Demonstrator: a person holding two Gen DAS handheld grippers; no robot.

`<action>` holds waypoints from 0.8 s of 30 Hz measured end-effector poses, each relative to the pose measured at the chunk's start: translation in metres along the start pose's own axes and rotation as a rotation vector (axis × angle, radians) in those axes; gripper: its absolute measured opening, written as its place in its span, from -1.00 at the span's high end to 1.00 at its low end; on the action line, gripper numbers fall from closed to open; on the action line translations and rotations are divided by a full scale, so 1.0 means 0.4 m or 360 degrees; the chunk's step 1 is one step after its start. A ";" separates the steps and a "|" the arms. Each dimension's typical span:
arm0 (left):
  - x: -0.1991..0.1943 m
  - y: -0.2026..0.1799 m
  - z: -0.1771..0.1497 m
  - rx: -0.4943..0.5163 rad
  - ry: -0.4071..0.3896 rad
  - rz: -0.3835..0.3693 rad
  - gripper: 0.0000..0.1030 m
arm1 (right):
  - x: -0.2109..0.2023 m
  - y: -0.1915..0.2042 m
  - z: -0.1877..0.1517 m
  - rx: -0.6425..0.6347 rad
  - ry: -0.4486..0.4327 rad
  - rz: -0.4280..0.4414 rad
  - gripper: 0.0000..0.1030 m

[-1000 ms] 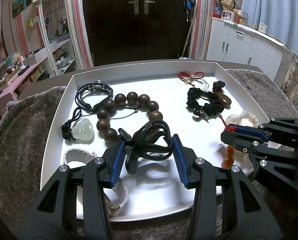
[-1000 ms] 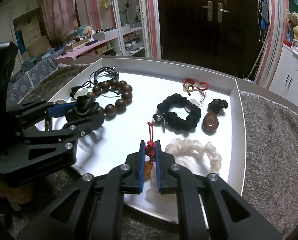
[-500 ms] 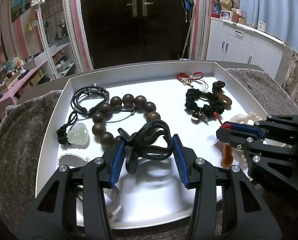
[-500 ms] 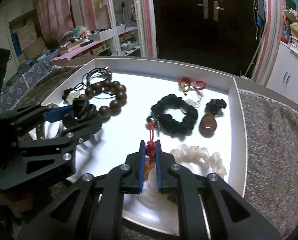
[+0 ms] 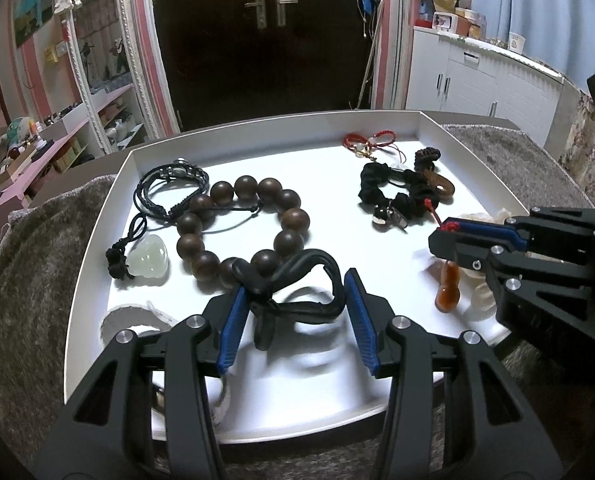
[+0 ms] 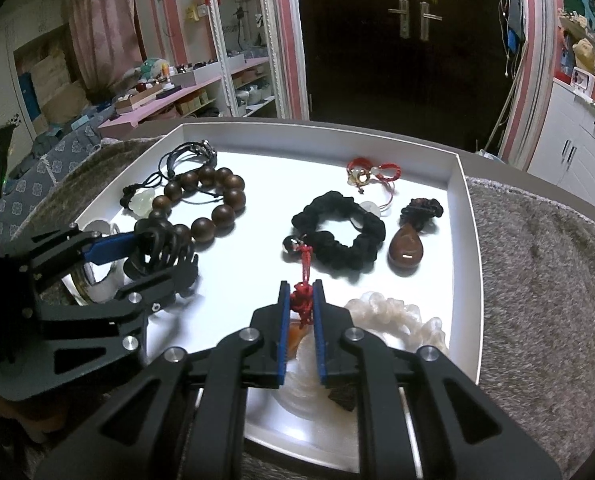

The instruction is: Organize jewelry

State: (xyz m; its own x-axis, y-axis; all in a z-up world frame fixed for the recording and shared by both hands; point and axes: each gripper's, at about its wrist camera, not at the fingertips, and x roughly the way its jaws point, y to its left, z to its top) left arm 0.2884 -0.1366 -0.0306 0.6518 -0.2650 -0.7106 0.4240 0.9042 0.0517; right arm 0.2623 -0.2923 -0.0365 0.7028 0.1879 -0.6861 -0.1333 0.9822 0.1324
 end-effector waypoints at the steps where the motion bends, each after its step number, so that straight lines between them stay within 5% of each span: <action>1: -0.001 0.000 0.000 0.0001 -0.0002 0.0001 0.10 | -0.001 0.000 0.001 0.0001 -0.0003 0.0001 0.78; 7: -0.006 0.001 -0.001 -0.0003 -0.0010 -0.0003 0.07 | -0.006 -0.002 0.000 0.0014 -0.0016 0.0010 0.78; 11: -0.016 -0.002 0.002 0.0005 -0.0047 0.0008 -0.20 | -0.018 -0.004 0.002 0.0015 -0.0031 -0.0001 0.77; 14: -0.032 -0.004 0.009 0.0003 -0.0070 0.0003 -0.20 | -0.045 -0.008 0.009 0.0040 -0.0063 -0.0019 0.24; 24: -0.235 0.038 0.067 -0.0085 -0.0309 0.0078 -0.65 | -0.295 -0.059 0.056 0.0104 -0.0311 -0.0157 -0.22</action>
State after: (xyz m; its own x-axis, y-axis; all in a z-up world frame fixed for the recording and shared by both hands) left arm 0.2504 -0.1069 0.0556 0.7822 -0.2750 -0.5590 0.3579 0.9328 0.0419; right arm 0.1981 -0.3375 0.0572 0.8332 0.0807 -0.5471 -0.0159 0.9924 0.1221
